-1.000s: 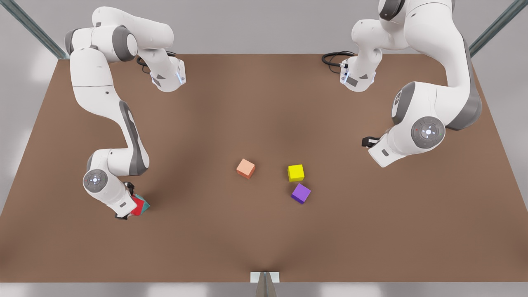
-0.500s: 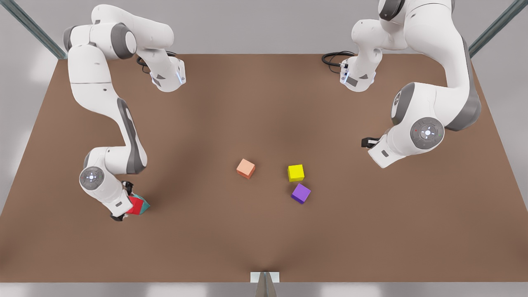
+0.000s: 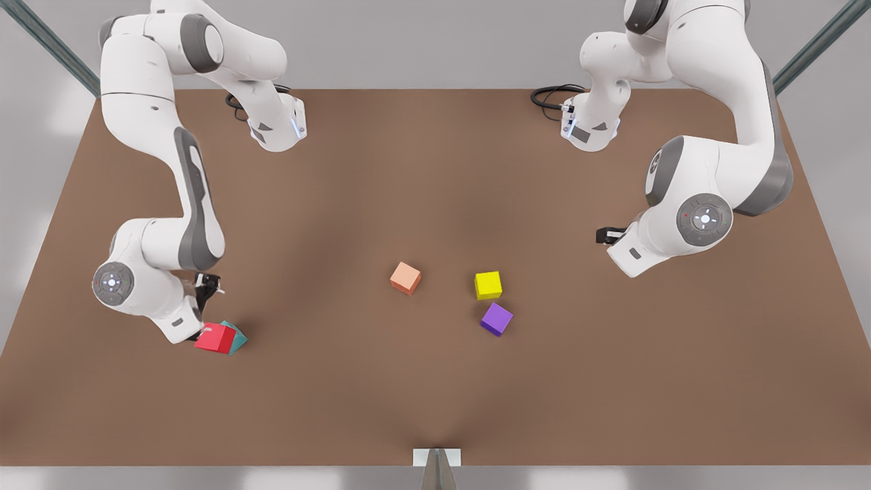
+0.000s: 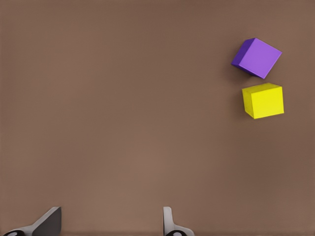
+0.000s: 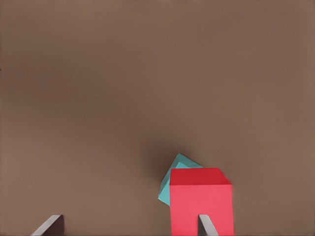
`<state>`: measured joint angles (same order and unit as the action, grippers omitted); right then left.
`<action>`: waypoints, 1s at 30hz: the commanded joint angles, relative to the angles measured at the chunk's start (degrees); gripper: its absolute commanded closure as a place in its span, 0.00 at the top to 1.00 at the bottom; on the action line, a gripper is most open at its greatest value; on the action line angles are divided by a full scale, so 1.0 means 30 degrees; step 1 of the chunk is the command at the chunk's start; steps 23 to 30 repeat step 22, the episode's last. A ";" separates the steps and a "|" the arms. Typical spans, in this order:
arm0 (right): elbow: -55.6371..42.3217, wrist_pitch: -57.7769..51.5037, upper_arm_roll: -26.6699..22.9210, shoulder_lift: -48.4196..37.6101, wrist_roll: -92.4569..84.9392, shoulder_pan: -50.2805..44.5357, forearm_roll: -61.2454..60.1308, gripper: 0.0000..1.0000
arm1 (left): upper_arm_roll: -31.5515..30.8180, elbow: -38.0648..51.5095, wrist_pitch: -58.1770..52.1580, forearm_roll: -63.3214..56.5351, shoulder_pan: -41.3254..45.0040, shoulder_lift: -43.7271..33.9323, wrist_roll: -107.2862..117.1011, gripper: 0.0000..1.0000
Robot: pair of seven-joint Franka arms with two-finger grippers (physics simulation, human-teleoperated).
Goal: Pick up red wooden cube and pass to hand red wooden cube and place in blue wooden cube
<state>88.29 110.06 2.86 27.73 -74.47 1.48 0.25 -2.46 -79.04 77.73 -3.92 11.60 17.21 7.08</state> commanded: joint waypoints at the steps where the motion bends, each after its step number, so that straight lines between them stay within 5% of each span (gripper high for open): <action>1: -0.1361 -0.2850 0.0012 0.0511 1.7510 -0.0608 -0.0464 1.00 | -0.0002 0.0008 -0.0039 -0.0011 -0.0001 -0.0023 0.0159 1.00; 2: -0.2854 -0.3696 0.0012 0.1331 2.5396 -0.1632 -0.0346 1.00 | -0.0002 0.0008 -0.0010 -0.0011 -0.0001 -0.0023 0.0159 1.00; 4: -0.7484 -0.9672 -0.0163 0.3678 2.8456 -0.1810 -0.0258 1.00 | -0.0002 0.0008 -0.0010 -0.0011 -0.0030 -0.0023 0.0130 1.00; 8: -0.7047 -1.3220 -0.0018 -0.2239 2.8368 -0.1314 0.1470 1.00 | -0.0002 0.0008 -0.0010 -0.0011 -0.0030 -0.0023 0.0130 1.00; 11: -0.3063 -1.2548 0.0041 -0.5756 2.8749 -0.0961 0.1324 1.00 | -0.0002 0.0008 -0.0010 0.0136 -0.0030 0.0007 0.0130 1.00; 30: -0.3062 -1.1874 0.0012 -0.5815 2.8427 -0.0961 0.1207 1.00 | -0.0002 0.0008 -0.0039 0.0136 -0.0059 0.0036 0.0100 1.00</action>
